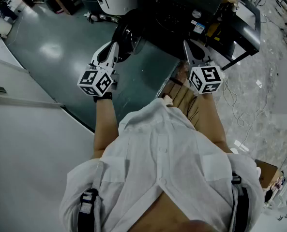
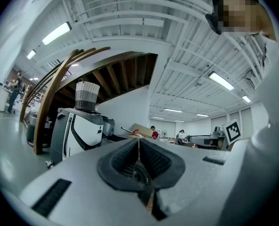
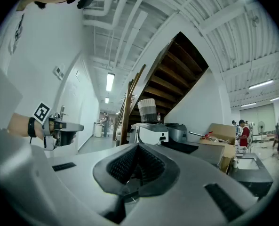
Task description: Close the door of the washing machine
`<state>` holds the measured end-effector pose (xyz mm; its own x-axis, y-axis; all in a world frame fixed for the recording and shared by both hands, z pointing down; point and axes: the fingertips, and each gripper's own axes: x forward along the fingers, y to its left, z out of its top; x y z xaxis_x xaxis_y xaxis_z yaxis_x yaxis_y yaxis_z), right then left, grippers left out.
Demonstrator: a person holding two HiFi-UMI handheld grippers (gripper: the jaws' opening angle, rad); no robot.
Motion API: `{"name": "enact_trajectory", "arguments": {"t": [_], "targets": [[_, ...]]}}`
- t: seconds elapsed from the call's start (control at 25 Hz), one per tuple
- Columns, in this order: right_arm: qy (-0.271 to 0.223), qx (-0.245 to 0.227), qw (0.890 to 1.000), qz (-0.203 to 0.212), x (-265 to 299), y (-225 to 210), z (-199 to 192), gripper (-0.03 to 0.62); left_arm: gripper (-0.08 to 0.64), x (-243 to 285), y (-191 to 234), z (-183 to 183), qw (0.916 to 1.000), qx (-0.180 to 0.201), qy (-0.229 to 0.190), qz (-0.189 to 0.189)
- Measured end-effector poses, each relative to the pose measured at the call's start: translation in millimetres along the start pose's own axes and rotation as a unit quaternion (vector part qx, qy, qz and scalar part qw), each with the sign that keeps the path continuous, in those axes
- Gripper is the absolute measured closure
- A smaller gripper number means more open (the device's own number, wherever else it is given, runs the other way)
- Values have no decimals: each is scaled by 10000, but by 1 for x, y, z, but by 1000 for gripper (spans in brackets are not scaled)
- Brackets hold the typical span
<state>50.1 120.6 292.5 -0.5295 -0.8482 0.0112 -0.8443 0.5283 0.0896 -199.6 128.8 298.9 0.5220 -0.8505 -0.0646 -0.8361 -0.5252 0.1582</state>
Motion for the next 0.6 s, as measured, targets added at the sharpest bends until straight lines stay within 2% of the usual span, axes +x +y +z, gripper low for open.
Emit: {"name": "enact_trajectory", "arguments": {"t": [0.6], "targets": [[145, -5, 9999, 26, 18, -11, -15, 566, 543, 15, 10, -12, 9999, -54, 90, 37]]}}
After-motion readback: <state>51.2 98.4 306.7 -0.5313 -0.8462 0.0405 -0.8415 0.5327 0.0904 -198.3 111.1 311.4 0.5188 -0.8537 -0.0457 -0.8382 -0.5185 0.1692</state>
